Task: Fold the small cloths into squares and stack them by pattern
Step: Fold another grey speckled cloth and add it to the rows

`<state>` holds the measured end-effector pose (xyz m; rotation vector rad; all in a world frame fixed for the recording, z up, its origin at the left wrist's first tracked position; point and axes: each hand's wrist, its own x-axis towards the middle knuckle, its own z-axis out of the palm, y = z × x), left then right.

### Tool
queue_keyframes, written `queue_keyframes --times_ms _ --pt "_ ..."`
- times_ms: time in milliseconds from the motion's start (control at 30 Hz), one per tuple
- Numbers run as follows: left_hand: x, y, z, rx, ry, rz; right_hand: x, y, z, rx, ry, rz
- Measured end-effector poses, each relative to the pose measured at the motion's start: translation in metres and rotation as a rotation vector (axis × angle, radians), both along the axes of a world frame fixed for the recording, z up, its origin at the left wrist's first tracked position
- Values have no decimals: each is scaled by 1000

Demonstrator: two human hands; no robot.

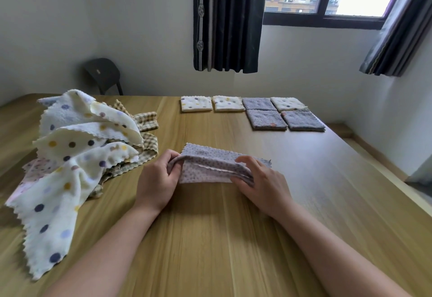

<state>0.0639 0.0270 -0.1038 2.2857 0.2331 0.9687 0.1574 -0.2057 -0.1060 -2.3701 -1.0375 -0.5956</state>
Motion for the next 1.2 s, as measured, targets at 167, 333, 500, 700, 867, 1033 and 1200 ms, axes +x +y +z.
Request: queue_keyframes --times_ms 167,333,500,700,867,1033,1200 --pt "-2 1 4 -59 14 45 2 -1 1 62 -11 -22" --pt "-3 0 5 -57 0 23 2 -1 2 117 4 18" --pt "-3 2 3 -51 3 10 10 1 -5 78 -68 58" --pt "-4 1 4 -31 -35 -30 10 3 -9 47 -1 90" --pt "-5 -1 3 20 -33 -89 11 6 -11 18 6 96" --pt "-4 5 2 101 -5 -52 9 2 -4 246 77 92" --pt "-7 14 5 -131 -31 -73 7 -9 5 515 326 -14"
